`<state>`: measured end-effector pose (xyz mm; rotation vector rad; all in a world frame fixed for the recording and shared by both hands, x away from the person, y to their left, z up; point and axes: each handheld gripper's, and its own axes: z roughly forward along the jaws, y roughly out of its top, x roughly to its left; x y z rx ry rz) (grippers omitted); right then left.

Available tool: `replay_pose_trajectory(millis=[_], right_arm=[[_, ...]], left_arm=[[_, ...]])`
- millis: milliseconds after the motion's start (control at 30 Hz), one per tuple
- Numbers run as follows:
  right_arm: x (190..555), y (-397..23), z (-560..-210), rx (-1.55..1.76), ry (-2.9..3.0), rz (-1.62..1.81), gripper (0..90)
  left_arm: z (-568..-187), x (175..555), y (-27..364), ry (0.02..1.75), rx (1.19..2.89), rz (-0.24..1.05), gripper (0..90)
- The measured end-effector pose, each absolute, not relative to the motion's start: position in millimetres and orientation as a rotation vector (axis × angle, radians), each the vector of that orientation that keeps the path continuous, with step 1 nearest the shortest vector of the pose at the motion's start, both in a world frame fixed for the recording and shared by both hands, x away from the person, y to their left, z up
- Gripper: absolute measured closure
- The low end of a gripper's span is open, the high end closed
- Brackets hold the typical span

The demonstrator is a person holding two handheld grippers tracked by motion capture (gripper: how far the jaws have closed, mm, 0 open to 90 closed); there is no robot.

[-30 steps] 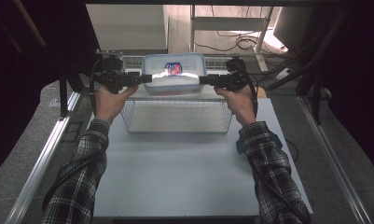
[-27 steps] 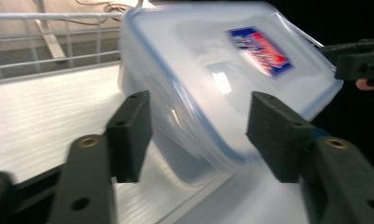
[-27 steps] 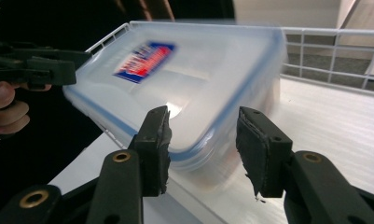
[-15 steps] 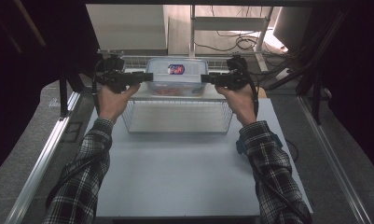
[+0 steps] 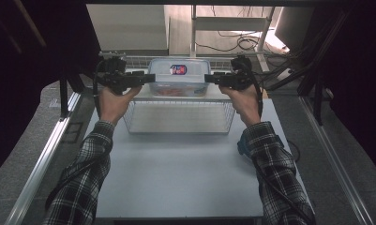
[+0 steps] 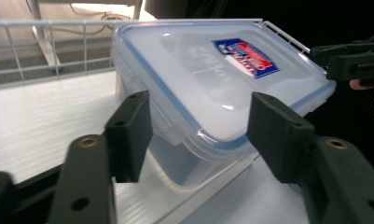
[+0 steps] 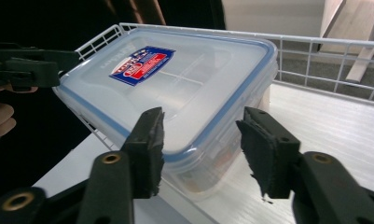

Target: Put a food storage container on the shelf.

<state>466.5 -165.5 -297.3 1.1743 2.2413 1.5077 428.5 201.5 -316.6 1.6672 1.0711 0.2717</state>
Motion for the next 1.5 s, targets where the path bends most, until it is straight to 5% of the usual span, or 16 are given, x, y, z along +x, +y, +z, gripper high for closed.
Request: replay_pose_trajectory(millis=[567,1500], right_arm=[[413.6,-180.7,-313.1,0.968,2.265,1.442,14.1],[351.8,-180.2,-356.7,0.821,2.338,1.369,1.7]], left_arm=[[-340.5,371.8,203.7,0.946,1.803,0.298,15.8],[-407.3,296.9,196.0,0.931,1.849,0.252,10.4]])
